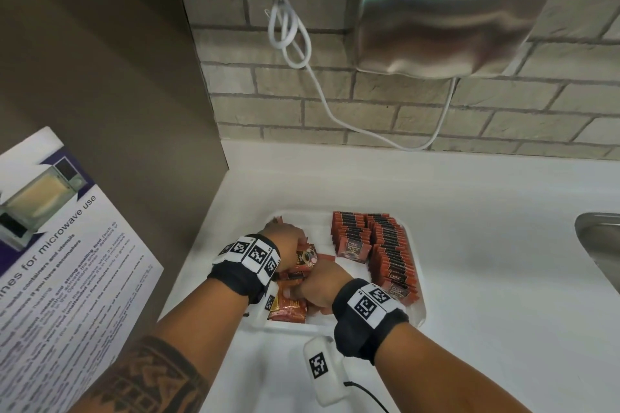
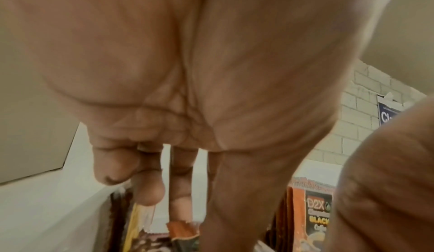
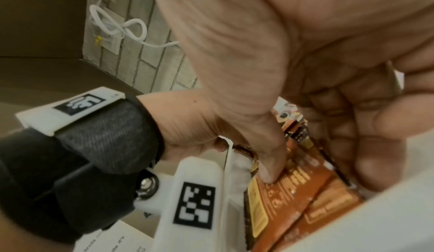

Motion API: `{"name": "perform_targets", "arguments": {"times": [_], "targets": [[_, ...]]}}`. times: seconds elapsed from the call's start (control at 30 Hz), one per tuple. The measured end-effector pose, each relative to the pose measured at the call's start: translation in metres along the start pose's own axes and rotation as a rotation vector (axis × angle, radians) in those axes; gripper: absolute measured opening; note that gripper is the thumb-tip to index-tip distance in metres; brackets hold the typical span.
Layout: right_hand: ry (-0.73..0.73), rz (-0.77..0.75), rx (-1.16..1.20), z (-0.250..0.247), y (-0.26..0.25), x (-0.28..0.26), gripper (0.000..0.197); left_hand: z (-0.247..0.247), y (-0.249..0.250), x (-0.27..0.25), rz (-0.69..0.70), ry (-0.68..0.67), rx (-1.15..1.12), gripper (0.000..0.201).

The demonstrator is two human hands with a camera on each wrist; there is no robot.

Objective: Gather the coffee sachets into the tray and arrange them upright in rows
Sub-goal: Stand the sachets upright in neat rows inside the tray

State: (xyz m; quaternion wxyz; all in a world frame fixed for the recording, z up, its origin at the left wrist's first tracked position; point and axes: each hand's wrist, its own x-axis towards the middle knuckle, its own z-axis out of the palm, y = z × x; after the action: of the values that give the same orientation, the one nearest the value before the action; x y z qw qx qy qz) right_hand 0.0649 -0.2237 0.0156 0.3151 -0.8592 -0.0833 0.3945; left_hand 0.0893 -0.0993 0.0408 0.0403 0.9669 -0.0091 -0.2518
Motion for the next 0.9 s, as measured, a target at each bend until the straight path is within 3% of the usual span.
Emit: {"name": "perform_targets", "arguments": {"times": [0.17,0.33,0.5,0.73,0.9], "targets": [[0.004,0.006,0.129,-0.001,0.002,0.003,0.030,0.005,-0.004,0.003,-0.009,0.047,-0.014,0.056],[-0.029,0.041,0.224,-0.005,0.007,0.002,0.012,0.004,-0.007,0.003,-0.033,0.030,0.015,0.054],[-0.051,0.138,0.257,-0.011,0.010,0.003,0.024,0.006,-0.012,0.000,-0.040,0.030,0.012,0.050],[-0.011,0.129,0.292,-0.022,0.010,-0.005,0.022,0.003,-0.012,-0.001,-0.065,0.001,-0.097,0.047],[0.022,0.069,0.199,-0.031,0.009,-0.017,0.031,0.004,-0.010,0.000,-0.097,-0.006,-0.126,0.043]]}}
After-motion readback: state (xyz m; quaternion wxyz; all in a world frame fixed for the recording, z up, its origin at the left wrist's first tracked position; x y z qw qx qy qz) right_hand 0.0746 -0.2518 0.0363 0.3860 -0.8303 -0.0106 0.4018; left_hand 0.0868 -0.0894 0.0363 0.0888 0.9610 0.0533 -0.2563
